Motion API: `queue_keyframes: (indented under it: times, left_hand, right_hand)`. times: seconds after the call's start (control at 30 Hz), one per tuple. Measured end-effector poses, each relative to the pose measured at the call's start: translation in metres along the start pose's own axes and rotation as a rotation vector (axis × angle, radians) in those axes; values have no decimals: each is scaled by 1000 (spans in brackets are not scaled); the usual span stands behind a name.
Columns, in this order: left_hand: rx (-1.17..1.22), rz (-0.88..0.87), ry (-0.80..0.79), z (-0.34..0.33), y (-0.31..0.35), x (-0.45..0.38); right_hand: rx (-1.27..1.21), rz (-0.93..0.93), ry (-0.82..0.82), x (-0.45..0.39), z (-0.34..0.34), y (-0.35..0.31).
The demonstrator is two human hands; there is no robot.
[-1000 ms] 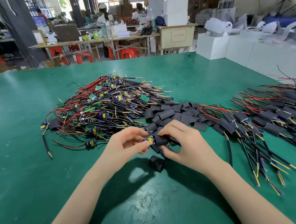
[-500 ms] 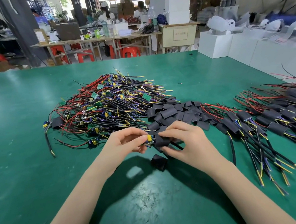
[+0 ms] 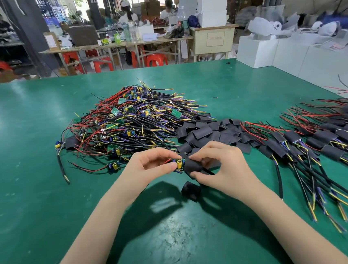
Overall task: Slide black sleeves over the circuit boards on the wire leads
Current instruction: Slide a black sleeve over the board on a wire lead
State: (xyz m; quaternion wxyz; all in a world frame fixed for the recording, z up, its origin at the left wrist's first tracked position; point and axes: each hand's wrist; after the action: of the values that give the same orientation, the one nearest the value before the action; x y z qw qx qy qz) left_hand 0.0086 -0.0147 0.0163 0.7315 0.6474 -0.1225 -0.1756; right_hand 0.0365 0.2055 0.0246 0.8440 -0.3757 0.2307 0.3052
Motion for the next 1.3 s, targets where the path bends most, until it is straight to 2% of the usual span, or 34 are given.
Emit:
queue_keyframes:
  times: [0.37,0.67,0.93,1.13,1.3]
  left_hand:
    - [166,78,39,-1,-1,1]
    - [82,56,42,-3,1,3]
    - [140,130,52,-7,1,3]
    - [100,90,24,-10,0,4]
    - [86,95,62,-12,0,5]
  right_hand:
    - [49,62,32,0,-3,-5]
    - [25,1,22,0,-3,-7]
    - [11,36,32,2,-1,-9]
    - [34,57,-3,4,-4,-7]
    - [59,70,-7,6,-6,-5]
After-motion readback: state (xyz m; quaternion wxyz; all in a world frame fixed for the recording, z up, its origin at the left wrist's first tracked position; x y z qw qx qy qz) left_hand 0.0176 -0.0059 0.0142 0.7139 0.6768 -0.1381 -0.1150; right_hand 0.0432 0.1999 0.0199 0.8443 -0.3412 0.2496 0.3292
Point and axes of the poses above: each hand's wrist, its own x-axis away from the middle knuckle, its own z-axis out of the back of the hand, y = z × x, and after that the axes turned 10 degrees about z, right-handed
